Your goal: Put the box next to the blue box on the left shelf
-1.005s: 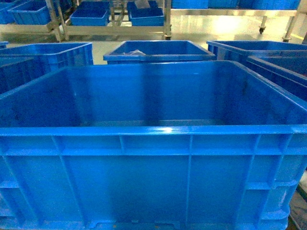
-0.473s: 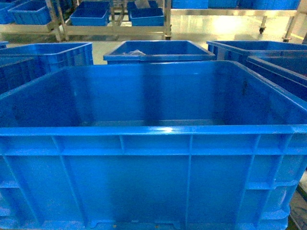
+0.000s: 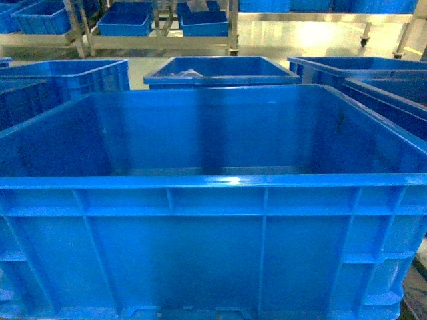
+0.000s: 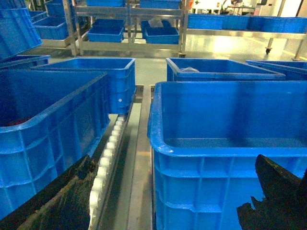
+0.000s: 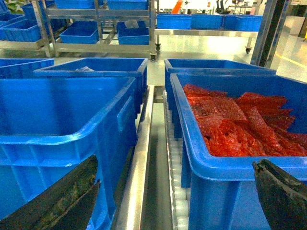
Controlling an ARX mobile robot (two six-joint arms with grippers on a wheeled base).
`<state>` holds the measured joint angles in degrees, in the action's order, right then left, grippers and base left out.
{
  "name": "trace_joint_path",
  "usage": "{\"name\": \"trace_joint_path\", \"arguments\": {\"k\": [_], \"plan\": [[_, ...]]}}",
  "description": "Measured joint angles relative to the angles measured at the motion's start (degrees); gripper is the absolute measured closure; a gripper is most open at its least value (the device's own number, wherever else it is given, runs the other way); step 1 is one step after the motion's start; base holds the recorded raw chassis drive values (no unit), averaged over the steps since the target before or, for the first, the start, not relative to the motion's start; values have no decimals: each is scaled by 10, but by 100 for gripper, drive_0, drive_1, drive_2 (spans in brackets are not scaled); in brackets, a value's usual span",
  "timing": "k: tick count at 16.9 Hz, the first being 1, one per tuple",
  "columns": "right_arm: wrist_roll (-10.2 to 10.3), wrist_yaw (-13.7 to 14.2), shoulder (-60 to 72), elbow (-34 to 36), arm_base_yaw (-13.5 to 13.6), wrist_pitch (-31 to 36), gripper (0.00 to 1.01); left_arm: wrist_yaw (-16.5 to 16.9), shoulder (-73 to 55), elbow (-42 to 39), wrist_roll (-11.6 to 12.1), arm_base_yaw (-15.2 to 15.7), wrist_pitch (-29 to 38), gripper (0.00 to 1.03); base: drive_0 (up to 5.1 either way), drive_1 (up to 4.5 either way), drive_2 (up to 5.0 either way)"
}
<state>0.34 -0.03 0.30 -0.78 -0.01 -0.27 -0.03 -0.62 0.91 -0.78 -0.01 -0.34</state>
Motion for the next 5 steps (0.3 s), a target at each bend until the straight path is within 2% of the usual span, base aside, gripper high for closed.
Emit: {"name": "trace_joint_path", "arguments": {"k": [5], "plan": [[0, 0, 0, 0, 0, 0, 3, 0, 0, 0, 0, 0, 0, 5, 0, 0, 0]]}}
